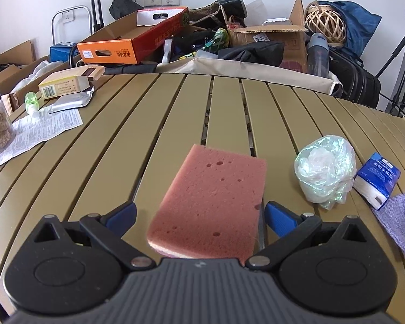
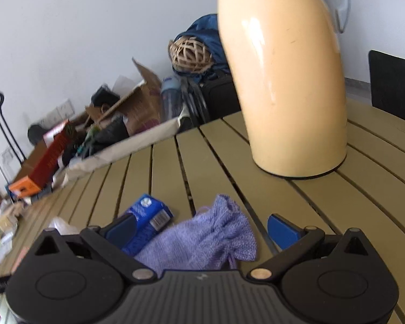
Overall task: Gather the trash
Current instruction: 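Reach the left tool to the pink sponge and grasp it, then grasp the lavender mesh pouch with the right tool while the left tool holds the sponge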
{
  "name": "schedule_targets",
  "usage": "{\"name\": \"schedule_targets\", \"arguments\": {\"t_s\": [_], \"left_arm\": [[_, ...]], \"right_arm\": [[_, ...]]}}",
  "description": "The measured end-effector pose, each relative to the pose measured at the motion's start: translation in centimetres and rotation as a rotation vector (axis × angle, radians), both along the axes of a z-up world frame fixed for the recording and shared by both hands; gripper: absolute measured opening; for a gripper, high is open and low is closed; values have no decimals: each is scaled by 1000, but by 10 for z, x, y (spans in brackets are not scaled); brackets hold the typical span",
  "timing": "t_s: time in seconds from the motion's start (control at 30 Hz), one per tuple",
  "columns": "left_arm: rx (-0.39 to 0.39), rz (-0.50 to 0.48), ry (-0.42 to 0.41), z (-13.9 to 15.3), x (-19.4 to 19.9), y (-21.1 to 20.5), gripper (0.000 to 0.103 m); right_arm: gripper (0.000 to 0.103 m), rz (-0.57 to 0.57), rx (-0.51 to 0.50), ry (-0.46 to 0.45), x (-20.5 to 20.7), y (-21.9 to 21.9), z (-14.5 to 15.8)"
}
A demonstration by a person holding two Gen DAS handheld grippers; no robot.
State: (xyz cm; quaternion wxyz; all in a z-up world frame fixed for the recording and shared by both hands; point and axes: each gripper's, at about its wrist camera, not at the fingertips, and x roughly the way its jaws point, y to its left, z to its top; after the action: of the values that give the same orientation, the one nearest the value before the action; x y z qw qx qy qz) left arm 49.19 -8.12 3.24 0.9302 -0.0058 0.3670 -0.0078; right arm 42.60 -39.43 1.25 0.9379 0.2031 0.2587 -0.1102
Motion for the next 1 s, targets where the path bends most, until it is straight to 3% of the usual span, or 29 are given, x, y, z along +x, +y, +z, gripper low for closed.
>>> {"name": "schedule_targets", "arguments": {"t_s": [0.17, 0.3, 0.33, 0.7, 1.0], "left_arm": [[-2, -10, -8, -2, 3, -5, 102], [-11, -20, 2, -5, 5, -8, 79], [-9, -23, 1, -5, 4, -9, 78], [-37, -51, -75, 7, -20, -7, 74], [-83, -99, -132, 25, -55, -6, 75]], "right_arm": [[103, 38, -26, 33, 4, 4, -2], [103, 55, -26, 29, 5, 6, -2], [103, 56, -32, 29, 5, 7, -3], [103, 61, -1, 32, 9, 7, -9], [101, 103, -73, 79, 15, 20, -12]]}}
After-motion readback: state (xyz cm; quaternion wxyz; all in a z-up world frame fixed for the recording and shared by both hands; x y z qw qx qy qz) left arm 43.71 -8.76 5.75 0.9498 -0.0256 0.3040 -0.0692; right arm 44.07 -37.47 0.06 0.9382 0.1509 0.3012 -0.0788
